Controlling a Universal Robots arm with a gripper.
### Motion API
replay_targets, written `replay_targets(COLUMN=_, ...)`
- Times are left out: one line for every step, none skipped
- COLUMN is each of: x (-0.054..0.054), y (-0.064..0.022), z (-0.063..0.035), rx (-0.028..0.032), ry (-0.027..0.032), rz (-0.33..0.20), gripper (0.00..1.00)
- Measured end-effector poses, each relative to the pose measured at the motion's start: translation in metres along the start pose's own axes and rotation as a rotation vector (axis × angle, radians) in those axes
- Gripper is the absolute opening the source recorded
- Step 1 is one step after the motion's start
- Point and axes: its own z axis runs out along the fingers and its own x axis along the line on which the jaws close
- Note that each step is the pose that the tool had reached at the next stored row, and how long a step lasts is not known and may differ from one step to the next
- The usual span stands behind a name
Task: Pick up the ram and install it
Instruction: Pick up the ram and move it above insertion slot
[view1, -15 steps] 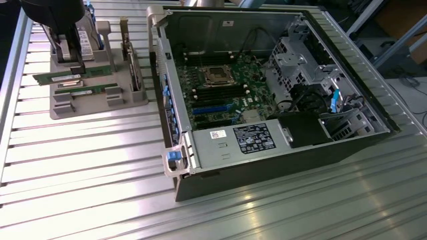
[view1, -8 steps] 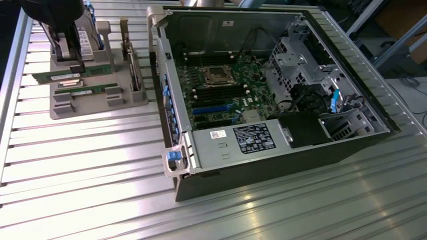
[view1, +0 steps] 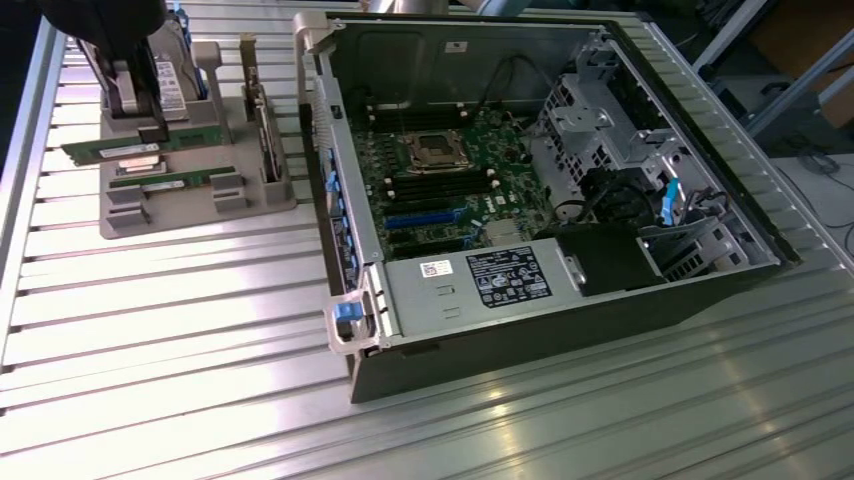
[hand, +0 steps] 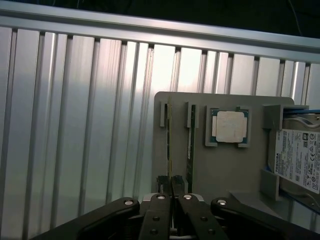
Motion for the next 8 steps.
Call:
replay_targets(x=0.0000, y=0.0000, z=-0.0005, rx=0.0001, ry=-0.0001, rz=0.000, gripper=0.12)
replay_targets(x=0.0000, y=0.0000, z=-0.0012, rx=-0.0001, ry=0.0000, rz=0.000, gripper=0.12)
replay_targets(x=0.0000, y=0.0001, z=-0.0016, rx=-0.0001, ry=0.0001, rz=0.000, gripper=0.12)
replay_targets(x=0.0000, y=0.0001, z=-0.0022, rx=-0.0001, ry=0.0000, rz=0.000, gripper=0.12)
replay_targets(x=-0.0001, y=0.0001, z=-0.0031, rx=-0.0002, ry=0.0001, rz=0.000, gripper=0.12)
replay_targets(x=-0.0001, y=0.0002, z=-0.0039, rx=-0.0001, ry=0.0000, rz=0.000, gripper=0.12)
replay_targets(x=-0.0001, y=0.0002, z=-0.0046, rx=0.0001, ry=0.0000, rz=0.000, gripper=0.12)
replay_targets(x=-0.0001, y=0.0002, z=-0.0055, rx=-0.0001, ry=0.0000, rz=0.000, gripper=0.12)
